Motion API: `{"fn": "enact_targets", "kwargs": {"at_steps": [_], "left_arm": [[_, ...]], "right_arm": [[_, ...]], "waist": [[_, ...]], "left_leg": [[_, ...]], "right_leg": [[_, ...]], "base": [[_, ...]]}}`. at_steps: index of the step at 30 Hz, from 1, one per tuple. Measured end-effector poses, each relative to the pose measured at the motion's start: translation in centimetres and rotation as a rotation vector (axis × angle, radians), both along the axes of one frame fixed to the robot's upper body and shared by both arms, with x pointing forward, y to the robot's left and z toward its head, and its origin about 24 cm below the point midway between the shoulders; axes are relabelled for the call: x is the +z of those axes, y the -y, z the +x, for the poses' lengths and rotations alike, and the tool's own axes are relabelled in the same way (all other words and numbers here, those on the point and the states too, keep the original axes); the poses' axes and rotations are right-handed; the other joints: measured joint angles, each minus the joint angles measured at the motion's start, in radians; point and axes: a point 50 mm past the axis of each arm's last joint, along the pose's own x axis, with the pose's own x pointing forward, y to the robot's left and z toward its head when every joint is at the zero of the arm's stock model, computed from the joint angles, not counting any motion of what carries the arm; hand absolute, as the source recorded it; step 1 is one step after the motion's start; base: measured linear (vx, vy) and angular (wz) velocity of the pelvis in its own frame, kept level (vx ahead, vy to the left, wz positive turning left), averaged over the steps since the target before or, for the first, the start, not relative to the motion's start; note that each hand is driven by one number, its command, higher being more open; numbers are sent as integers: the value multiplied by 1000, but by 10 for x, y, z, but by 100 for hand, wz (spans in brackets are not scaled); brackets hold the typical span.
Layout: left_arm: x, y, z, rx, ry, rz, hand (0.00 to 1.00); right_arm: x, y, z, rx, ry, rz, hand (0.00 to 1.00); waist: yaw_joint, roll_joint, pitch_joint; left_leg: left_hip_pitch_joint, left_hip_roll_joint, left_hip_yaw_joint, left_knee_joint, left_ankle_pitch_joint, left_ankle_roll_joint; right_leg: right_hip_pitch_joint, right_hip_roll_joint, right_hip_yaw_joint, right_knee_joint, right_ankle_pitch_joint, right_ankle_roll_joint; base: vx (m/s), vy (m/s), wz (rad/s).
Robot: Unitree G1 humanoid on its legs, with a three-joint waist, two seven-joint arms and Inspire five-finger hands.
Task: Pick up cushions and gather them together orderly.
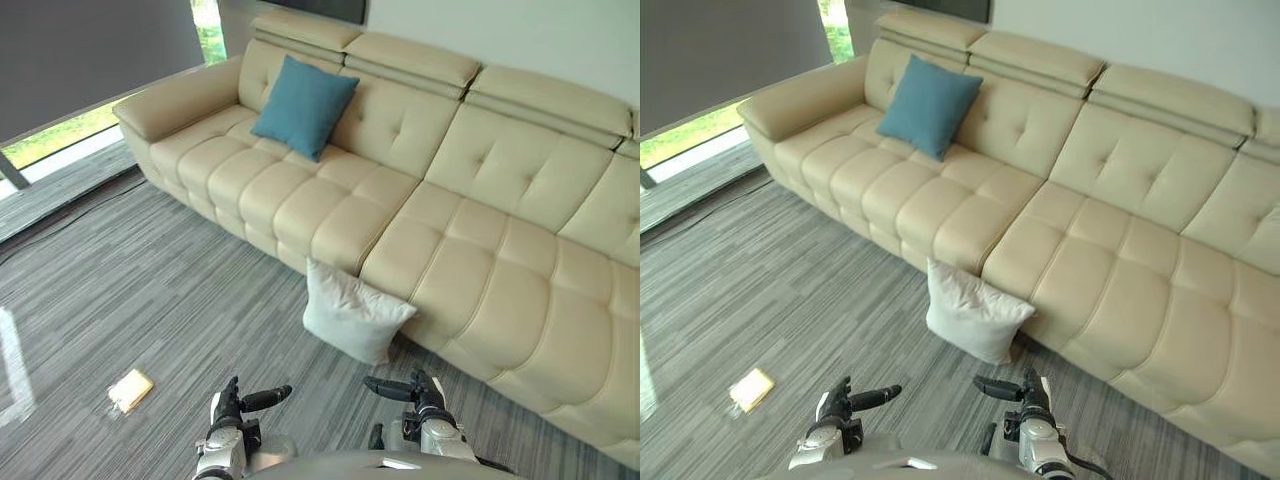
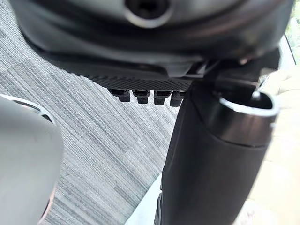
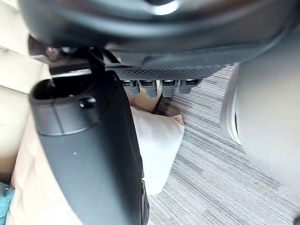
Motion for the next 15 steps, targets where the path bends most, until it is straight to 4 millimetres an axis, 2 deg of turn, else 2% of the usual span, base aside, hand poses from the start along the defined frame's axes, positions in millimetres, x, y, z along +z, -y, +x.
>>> {"fn": "enact_targets", "kwargs": {"at_steps": [2,3,5,7,8,9,10,12,13,15], "left_arm": [[-2,9,0,-9,-3,-24,100],[-2,16,1,-24,-7,-35,100],[-2,16,3,-55,-3,-32,100],[-1,13,4,-49,5,-31,100],[0,10,5,-29,17,-28,100],[1,10,6,-24,25,-28,100],[3,11,9,-23,49,-25,100],[5,10,11,-25,65,-21,100],[6,10,13,-25,72,-20,100],[6,10,14,-27,74,-18,100]], "right_arm": [[1,6,3,-8,-4,-13,100],[1,11,3,-38,-6,-14,100],[0,15,0,-75,-21,-15,100],[-3,23,-7,-100,-44,-33,100],[-4,27,-11,-103,-58,-43,100],[-4,29,-13,-105,-65,-48,100],[-5,30,-16,-109,-80,-53,100],[-6,30,-17,-112,-89,-52,100],[-7,30,-17,-115,-90,-50,100],[-7,30,-18,-122,-91,-48,100]], "waist": [[1,41,-5],[-4,52,-6],[-5,49,-5],[-11,47,1],[-8,40,7],[-7,42,8],[-5,44,10],[-1,42,10],[4,41,11],[6,38,13]], "left_leg": [[6,24,-21,-23,16,-2],[9,36,-28,-25,32,-18],[0,50,-48,22,59,-34],[-93,87,-120,280,93,-56],[-172,106,-155,463,111,-68],[-204,117,-160,533,99,-75],[-278,124,-155,623,61,-73],[-330,116,-142,585,28,-66],[-353,103,-155,488,5,-60],[-364,76,-194,368,3,-61]], "right_leg": [[-4,43,8,-11,-19,-29],[-3,59,7,-12,-36,-35],[25,71,2,-33,-56,-39],[114,92,-21,-100,-64,-40],[162,104,-24,-132,-71,-42],[181,110,-22,-142,-73,-44],[226,120,-11,-172,-75,-44],[246,120,19,-187,-76,-40],[254,119,53,-188,-79,-32],[260,111,87,-184,-85,-20]], "base": [[452,-227,-31],[509,-282,-27],[293,-190,3],[337,-241,27],[291,-166,15],[235,-75,-6],[170,-11,-28],[146,80,-52],[189,167,-68],[172,188,-65]]}}
